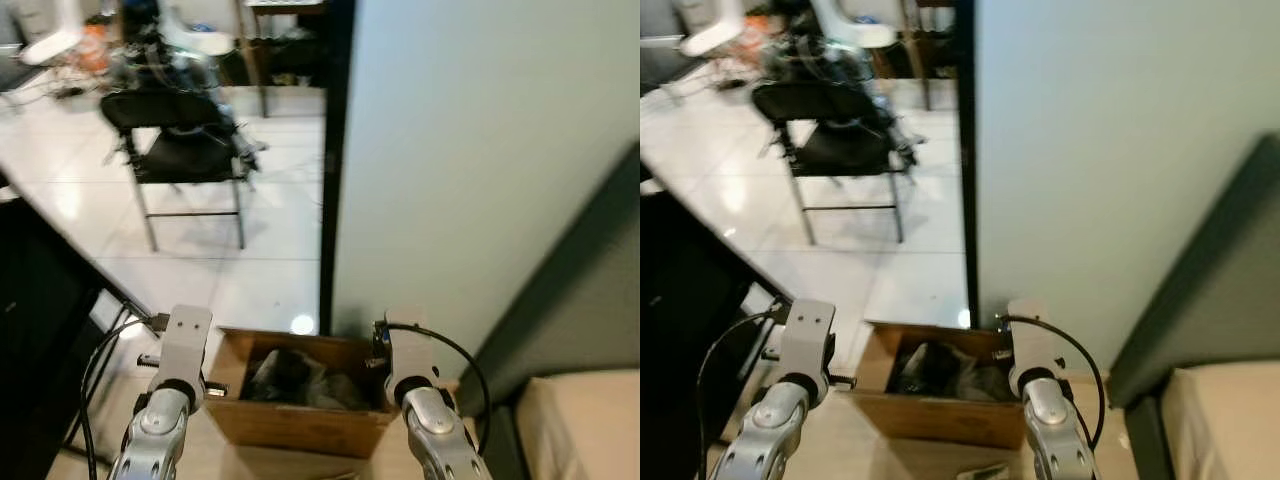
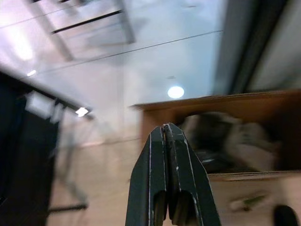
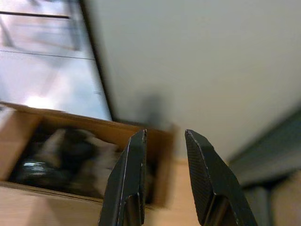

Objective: Clean up the room

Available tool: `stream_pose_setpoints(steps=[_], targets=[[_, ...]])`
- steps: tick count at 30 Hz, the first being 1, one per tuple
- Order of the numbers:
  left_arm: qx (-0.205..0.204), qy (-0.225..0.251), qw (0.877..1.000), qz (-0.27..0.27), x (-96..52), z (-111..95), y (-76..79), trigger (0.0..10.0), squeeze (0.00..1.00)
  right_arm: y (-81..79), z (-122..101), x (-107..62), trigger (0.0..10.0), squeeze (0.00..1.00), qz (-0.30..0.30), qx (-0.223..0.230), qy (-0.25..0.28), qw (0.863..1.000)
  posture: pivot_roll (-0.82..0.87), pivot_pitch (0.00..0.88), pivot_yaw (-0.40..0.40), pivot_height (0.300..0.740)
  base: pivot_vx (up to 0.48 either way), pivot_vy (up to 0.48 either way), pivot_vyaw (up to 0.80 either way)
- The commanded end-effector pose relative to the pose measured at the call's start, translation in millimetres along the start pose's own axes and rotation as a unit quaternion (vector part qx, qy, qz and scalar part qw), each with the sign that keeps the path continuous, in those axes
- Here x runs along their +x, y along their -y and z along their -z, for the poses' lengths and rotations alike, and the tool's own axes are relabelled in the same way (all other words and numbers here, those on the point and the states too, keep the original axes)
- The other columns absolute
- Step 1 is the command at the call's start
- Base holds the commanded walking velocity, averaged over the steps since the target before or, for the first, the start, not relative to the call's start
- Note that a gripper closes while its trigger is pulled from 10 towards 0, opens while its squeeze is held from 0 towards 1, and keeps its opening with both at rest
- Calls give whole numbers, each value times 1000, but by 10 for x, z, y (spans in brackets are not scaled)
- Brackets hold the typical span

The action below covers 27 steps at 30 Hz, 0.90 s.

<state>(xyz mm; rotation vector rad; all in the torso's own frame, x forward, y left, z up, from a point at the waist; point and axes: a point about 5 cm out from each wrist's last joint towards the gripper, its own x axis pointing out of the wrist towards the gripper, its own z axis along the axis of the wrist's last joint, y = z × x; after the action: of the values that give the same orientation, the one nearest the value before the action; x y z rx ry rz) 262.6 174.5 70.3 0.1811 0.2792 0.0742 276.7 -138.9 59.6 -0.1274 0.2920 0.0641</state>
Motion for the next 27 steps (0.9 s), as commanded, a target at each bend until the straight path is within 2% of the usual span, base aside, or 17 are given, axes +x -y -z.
stream_pose_setpoints(steps=[1,6,11,24,27], targets=[[1,-11,1000,1,-33,68,19,10000,0,-1,65,1,10000,0,-4,8,-20,1000,-40,126,1,708,0,0,-800],[-1,-20,1000,10,-68,111,51,10000,0,-8,61,18,10000,0,-13,14,-31,999,-47,134,-15,708,0,0,-800],[-6,-14,999,46,-102,102,126,10000,0,-34,35,31,10000,0,-26,13,-41,999,-53,141,-19,708,0,0,-800],[-8,5,998,58,-62,47,152,10000,0,-3,73,-38,10000,0,-16,16,-55,998,-68,141,9,708,0,0,-800],[-7,7,998,65,-39,33,162,10000,0,52,67,-62,10000,0,-3,24,-57,998,-83,141,25,708,0,0,-800]])
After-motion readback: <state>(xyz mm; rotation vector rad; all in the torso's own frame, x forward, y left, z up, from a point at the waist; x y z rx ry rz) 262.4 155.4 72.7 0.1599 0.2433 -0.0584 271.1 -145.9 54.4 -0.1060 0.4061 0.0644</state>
